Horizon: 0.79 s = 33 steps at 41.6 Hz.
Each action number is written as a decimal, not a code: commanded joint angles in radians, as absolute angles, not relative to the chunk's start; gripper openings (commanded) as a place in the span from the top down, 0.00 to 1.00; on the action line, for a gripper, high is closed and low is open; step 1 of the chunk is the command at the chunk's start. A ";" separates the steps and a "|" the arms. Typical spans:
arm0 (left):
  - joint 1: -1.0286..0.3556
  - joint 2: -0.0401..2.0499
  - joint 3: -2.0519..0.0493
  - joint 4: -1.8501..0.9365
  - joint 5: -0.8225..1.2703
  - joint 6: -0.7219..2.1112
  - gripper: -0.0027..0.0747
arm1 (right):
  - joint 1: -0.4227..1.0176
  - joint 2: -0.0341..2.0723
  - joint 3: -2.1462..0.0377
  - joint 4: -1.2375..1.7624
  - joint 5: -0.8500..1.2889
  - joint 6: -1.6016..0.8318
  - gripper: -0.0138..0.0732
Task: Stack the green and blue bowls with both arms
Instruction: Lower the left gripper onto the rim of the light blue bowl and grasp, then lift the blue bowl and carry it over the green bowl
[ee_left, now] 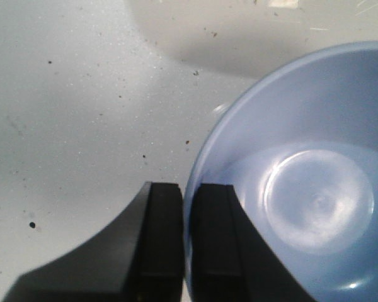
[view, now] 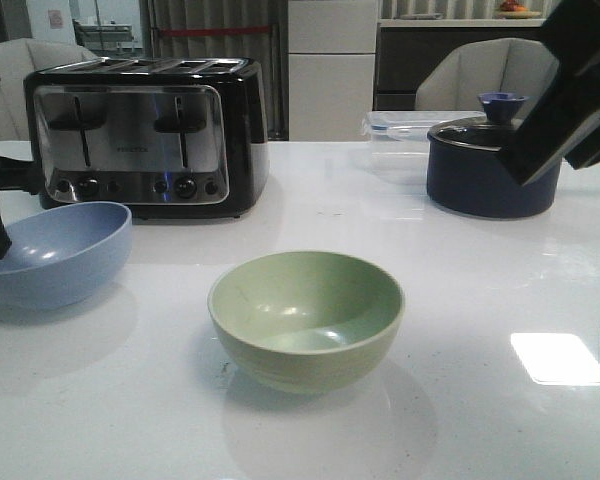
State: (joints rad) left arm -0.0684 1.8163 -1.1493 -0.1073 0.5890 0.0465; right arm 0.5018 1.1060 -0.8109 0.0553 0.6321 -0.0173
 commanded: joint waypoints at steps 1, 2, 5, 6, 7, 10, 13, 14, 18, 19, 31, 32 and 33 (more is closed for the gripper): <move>-0.074 1.764 -1.173 -0.107 0.573 0.049 0.85 | 0.503 1.084 -0.837 0.046 0.580 -0.029 0.36; -0.074 1.764 -1.173 -0.110 0.576 0.049 0.85 | 0.503 1.084 -0.837 0.046 0.580 -0.029 0.36; -0.074 1.755 -1.182 -0.110 0.602 0.052 0.85 | 0.503 1.084 -0.837 0.046 0.580 -0.029 0.36; -0.074 1.753 -1.186 -0.116 0.616 0.057 0.85 | 0.503 1.084 -0.837 0.046 0.580 -0.029 0.36; -0.075 1.744 -1.192 -0.119 0.626 0.068 0.85 | 0.503 1.084 -0.837 0.046 0.580 -0.029 0.36; -0.084 1.719 -1.208 -0.155 0.659 0.115 0.85 | 0.503 1.084 -0.837 0.046 0.580 -0.029 0.36; -0.095 1.683 -1.223 -0.207 0.679 0.154 0.85 | 0.503 1.084 -0.837 0.046 0.580 -0.029 0.36; -0.100 1.668 -1.229 -0.226 0.684 0.160 0.85 | 0.503 1.084 -0.837 0.046 0.580 -0.029 0.36; -0.133 1.625 -1.256 -0.257 0.725 0.193 0.85 | 0.503 1.084 -0.837 0.046 0.580 -0.029 0.36; -0.144 1.617 -1.261 -0.257 0.732 0.200 0.85 | 0.503 1.084 -0.837 0.046 0.580 -0.029 0.36; -0.345 1.581 -1.358 -0.320 0.829 0.203 0.85 | 0.503 1.084 -0.837 0.046 0.580 -0.029 0.36; -0.361 1.581 -1.360 -0.332 0.829 0.203 0.85 | 0.503 1.084 -0.837 0.046 0.580 -0.029 0.36; -0.377 1.581 -1.365 -0.345 0.829 0.203 0.85 | 0.503 1.084 -0.837 0.046 0.580 -0.029 0.36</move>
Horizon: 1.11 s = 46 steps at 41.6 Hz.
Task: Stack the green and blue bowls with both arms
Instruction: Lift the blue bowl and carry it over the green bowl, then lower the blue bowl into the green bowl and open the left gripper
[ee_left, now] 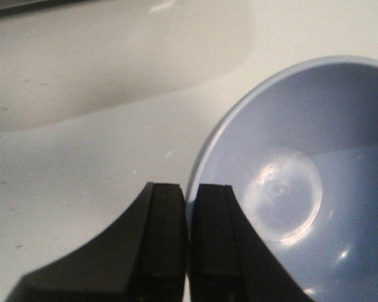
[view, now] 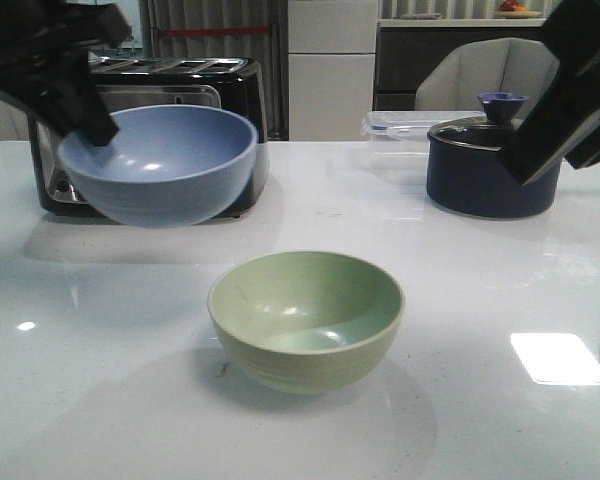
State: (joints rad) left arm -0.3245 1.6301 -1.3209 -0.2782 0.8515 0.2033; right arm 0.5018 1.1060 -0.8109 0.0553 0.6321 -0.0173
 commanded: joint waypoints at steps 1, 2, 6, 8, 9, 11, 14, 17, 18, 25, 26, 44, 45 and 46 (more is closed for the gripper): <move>-0.398 1.581 -1.367 -0.352 0.827 0.203 0.85 | 0.503 1.084 -0.837 0.046 0.580 -0.029 0.36; -0.414 1.583 -1.369 -0.357 0.824 0.203 0.85 | 0.503 1.084 -0.837 0.046 0.580 -0.029 0.36; -0.482 1.593 -1.369 -0.359 0.820 0.203 0.85 | 0.503 1.084 -0.837 0.046 0.580 -0.029 0.36; -0.507 1.597 -1.369 -0.359 0.820 0.203 0.85 | 0.503 1.084 -0.837 0.046 0.580 -0.029 0.36; -0.521 1.605 -1.369 -0.359 0.820 0.203 0.85 | 0.503 1.084 -0.837 0.046 0.580 -0.029 0.36; -0.542 1.614 -1.369 -0.359 0.820 0.203 0.85 | 0.503 1.084 -0.837 0.046 0.580 -0.029 0.36; -0.569 1.631 -1.369 -0.359 0.811 0.203 0.85 | 0.503 1.084 -0.837 0.046 0.580 -0.029 0.36; -0.586 1.655 -1.369 -0.359 0.801 0.203 0.85 | 0.503 1.084 -0.837 0.046 0.580 -0.029 0.36; -0.589 1.664 -1.369 -0.359 0.799 0.203 0.85 | 0.503 1.084 -0.837 0.046 0.580 -0.029 0.36; -0.590 1.729 -1.369 -0.351 0.774 0.203 0.85 | 0.503 1.084 -0.837 0.046 0.580 -0.029 0.36; -0.590 1.734 -1.369 -0.350 0.766 0.203 0.85 | 0.503 1.084 -0.837 0.046 0.580 -0.029 0.36; -0.590 1.804 -1.369 -0.300 0.736 0.203 0.51 | 0.503 1.084 -0.837 0.046 0.580 -0.029 0.36; -0.590 1.802 -1.370 -0.298 0.736 0.203 0.49 | 0.503 1.084 -0.837 0.046 0.580 -0.029 0.36; -0.590 1.802 -1.370 -0.291 0.736 0.203 0.48 | 0.503 1.084 -0.837 0.046 0.580 -0.029 0.36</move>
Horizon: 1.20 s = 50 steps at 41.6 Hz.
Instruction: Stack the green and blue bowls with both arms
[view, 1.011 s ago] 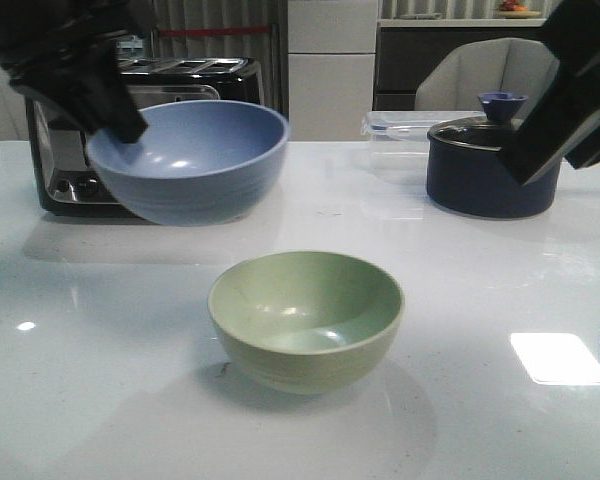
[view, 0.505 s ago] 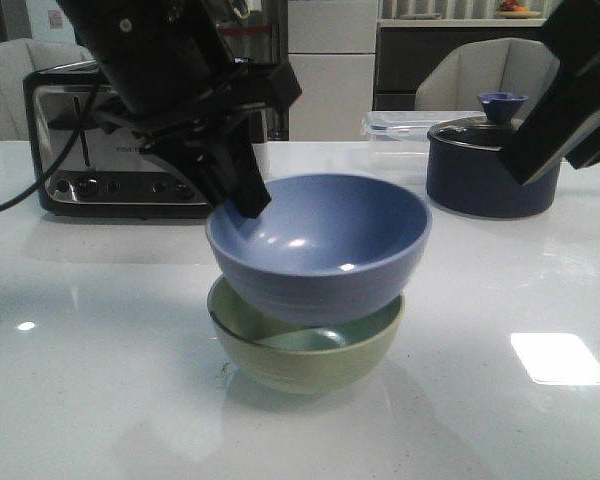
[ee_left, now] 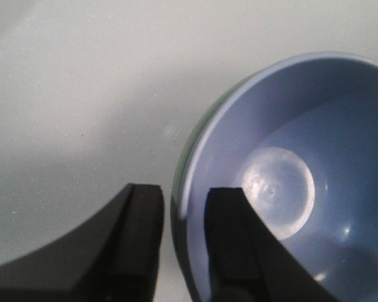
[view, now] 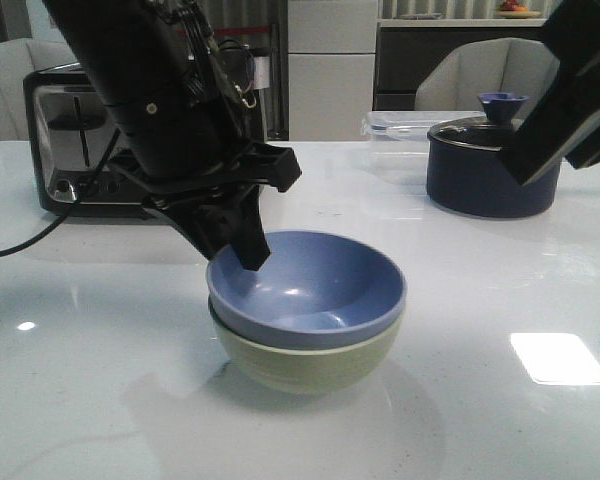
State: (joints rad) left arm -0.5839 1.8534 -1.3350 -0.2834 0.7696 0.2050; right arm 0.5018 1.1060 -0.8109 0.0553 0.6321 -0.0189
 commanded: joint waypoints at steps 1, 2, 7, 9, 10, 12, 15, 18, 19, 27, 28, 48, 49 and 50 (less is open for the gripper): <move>-0.590 1.799 -1.371 -0.280 0.736 0.203 0.47 | 0.503 1.084 -0.837 0.046 0.580 -0.029 0.36; -0.590 1.794 -1.375 -0.265 0.742 0.203 0.47 | 0.503 1.084 -0.837 0.046 0.580 -0.029 0.36; -0.590 1.739 -1.378 -0.209 0.768 0.175 0.47 | 0.503 1.084 -0.837 0.046 0.580 -0.029 0.36; -0.590 1.703 -1.378 -0.201 0.778 0.173 0.47 | 0.503 1.084 -0.837 0.046 0.580 -0.029 0.36; -0.590 1.686 -1.378 -0.198 0.782 0.173 0.47 | 0.503 1.084 -0.837 0.046 0.580 -0.029 0.36; -0.590 1.644 -1.376 -0.193 0.795 0.173 0.47 | 0.503 1.084 -0.837 0.046 0.580 -0.029 0.36; -0.590 1.579 -1.374 -0.188 0.832 0.173 0.47 | 0.503 1.084 -0.837 0.046 0.580 -0.029 0.36; -0.590 1.508 -1.355 -0.187 0.855 0.173 0.47 | 0.503 1.084 -0.837 0.046 0.580 -0.029 0.36; -0.590 1.479 -1.343 -0.186 0.859 0.173 0.47 | 0.503 1.084 -0.837 0.046 0.579 -0.029 0.36; -0.592 1.284 -1.208 -0.163 0.860 0.173 0.47 | 0.503 1.086 -0.837 0.046 0.553 -0.029 0.36; -0.592 1.256 -1.182 -0.158 0.860 0.173 0.47 | 0.503 1.086 -0.837 0.046 0.553 -0.029 0.36; -0.592 0.859 -0.844 0.000 0.862 0.057 0.47 | 0.503 0.995 -0.837 0.030 0.642 -0.029 0.36; -0.592 0.850 -0.837 0.028 0.865 0.036 0.47 | 0.503 0.977 -0.836 0.028 0.648 -0.029 0.36; -0.592 0.832 -0.829 0.052 0.868 0.014 0.47 | 0.503 0.962 -0.832 0.026 0.652 -0.029 0.36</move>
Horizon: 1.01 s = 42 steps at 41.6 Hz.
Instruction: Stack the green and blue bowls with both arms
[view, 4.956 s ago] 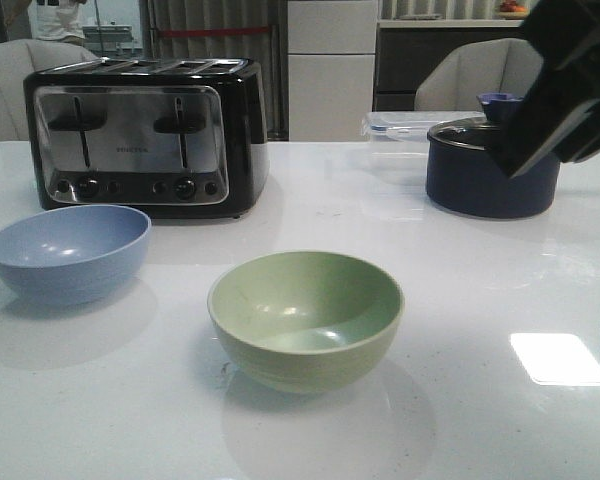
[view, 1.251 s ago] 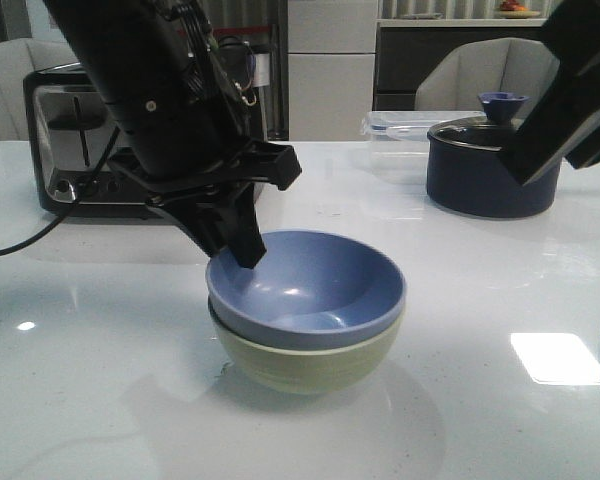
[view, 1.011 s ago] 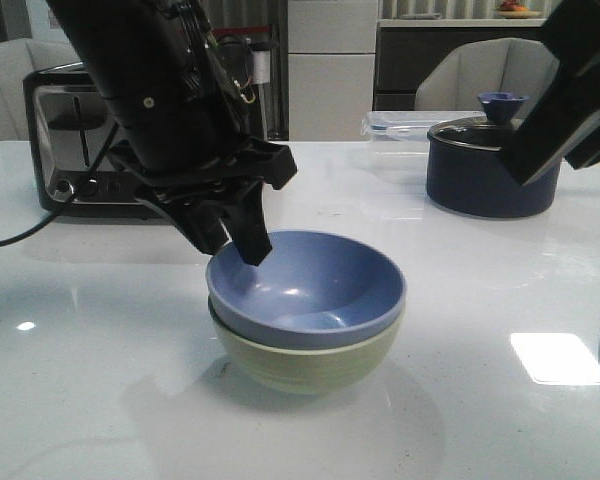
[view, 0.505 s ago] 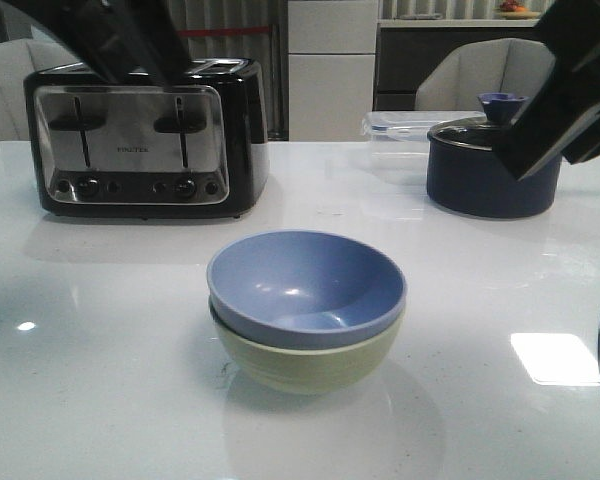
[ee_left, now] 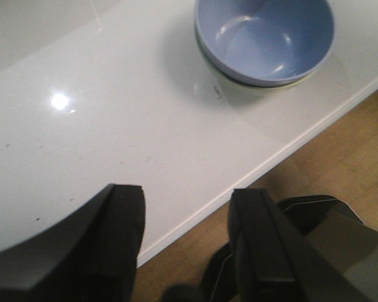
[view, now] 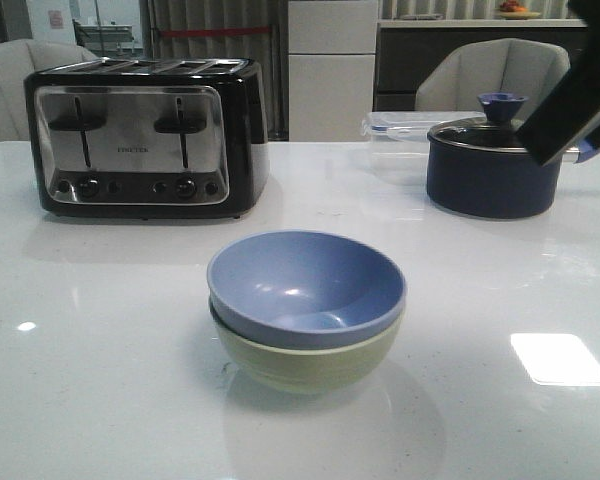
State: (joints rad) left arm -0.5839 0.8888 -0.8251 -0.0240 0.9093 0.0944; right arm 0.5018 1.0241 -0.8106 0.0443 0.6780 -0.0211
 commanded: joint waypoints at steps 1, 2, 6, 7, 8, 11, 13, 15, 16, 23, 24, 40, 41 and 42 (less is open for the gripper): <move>-0.592 0.819 -0.823 0.085 0.869 -0.017 0.47 | 0.503 0.946 -0.825 0.022 0.652 -0.029 0.36; -0.592 0.802 -0.814 0.108 0.869 -0.047 0.47 | 0.503 0.923 -0.818 0.020 0.652 -0.029 0.36; -0.592 0.753 -0.794 0.172 0.870 -0.110 0.47 | 0.503 0.840 -0.764 0.013 0.652 -0.029 0.36; -0.592 0.738 -0.789 0.172 0.870 -0.112 0.47 | 0.503 0.822 -0.754 0.013 0.652 -0.029 0.36; -0.592 0.730 -0.787 0.172 0.870 -0.112 0.47 | 0.503 0.802 -0.736 0.013 0.654 -0.029 0.36; -0.592 0.713 -0.777 0.163 0.864 -0.112 0.47 | 0.503 0.732 -0.687 0.010 0.660 -0.029 0.36; -0.592 0.708 -0.772 0.162 0.861 -0.112 0.47 | 0.503 0.675 -0.655 0.008 0.660 -0.029 0.36; -0.592 0.708 -0.770 0.162 0.861 -0.112 0.47 | 0.503 0.628 -0.626 0.006 0.660 -0.029 0.36; -0.592 0.708 -0.767 0.162 0.861 -0.112 0.47 | 0.503 0.608 -0.612 0.006 0.660 -0.029 0.36; -0.592 0.708 -0.746 0.160 0.838 -0.112 0.51 | 0.503 0.502 -0.568 0.006 0.685 -0.029 0.41; -0.592 0.708 -0.742 0.160 0.832 -0.110 0.53 | 0.503 0.497 -0.566 0.006 0.691 -0.029 0.43; -0.592 0.708 -0.727 0.118 0.802 -0.020 0.85 | 0.503 0.489 -0.566 0.000 0.714 -0.029 0.78; -0.592 0.708 -0.727 0.116 0.802 -0.012 0.85 | 0.503 0.489 -0.566 0.000 0.717 -0.029 0.78; -0.592 0.708 -0.727 0.116 0.802 -0.007 0.85 | 0.503 0.489 -0.566 0.000 0.719 -0.029 0.78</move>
